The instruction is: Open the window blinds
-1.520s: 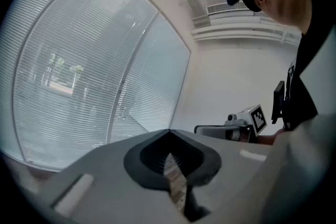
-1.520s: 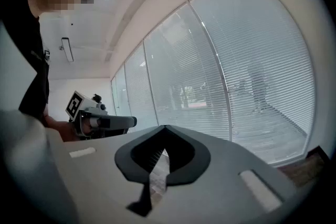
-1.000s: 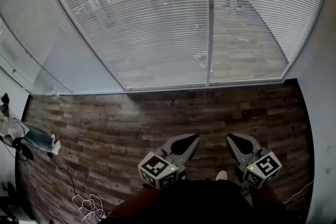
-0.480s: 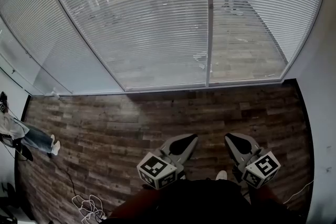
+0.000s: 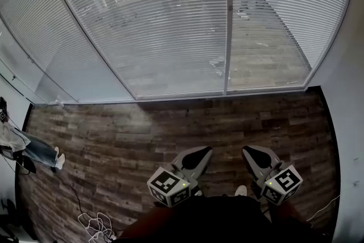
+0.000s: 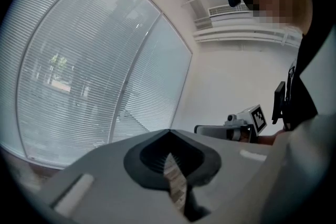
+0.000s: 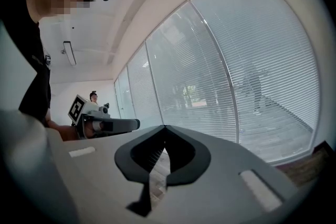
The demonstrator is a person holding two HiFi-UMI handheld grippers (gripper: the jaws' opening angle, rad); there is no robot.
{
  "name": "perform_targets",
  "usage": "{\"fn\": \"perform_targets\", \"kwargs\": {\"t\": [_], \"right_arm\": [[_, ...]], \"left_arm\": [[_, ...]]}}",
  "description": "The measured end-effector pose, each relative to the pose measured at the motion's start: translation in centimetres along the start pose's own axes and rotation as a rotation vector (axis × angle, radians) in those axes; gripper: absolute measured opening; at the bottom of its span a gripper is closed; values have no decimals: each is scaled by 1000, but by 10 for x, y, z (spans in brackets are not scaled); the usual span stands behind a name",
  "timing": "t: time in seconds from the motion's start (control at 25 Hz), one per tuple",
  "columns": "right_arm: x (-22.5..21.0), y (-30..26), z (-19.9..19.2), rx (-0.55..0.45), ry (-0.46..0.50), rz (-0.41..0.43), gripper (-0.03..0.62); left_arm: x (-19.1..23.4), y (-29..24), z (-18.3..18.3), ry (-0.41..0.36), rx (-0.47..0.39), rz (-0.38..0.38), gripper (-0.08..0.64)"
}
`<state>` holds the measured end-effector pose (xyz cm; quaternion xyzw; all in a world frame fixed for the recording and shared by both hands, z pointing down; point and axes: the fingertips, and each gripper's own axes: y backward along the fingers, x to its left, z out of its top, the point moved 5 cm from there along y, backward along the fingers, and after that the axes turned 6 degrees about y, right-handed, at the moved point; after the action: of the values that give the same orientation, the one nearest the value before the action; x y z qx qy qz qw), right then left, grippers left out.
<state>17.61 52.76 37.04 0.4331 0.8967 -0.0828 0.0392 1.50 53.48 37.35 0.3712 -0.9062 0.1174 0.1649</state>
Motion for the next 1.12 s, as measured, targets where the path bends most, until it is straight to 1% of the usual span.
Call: {"fn": "perform_targets", "kwargs": {"t": [0.24,0.4,0.56,0.68,0.84,1.0,1.12], "right_arm": [[17,-16,-1,-1,6,-6,26],[29,-33,-5,2,8,-17,26],[45,-51,-4,7,6,-45,26],[55,-66,-6,9,-20,-75,26],[66,-77,-20,47,-55,-98,26],[69,-75,-26,74,-74,-129,26],[60,-78,-25,80,-83,-152,26]], "left_arm": [[13,18,-2,-1,11,-17,0],[32,34,2,-2,0,-17,0],[49,54,10,9,6,-25,0],[66,66,14,13,1,-40,0],[90,78,6,27,17,-37,0],[94,81,-3,56,48,-56,0],[100,72,-7,75,63,-72,0]]}}
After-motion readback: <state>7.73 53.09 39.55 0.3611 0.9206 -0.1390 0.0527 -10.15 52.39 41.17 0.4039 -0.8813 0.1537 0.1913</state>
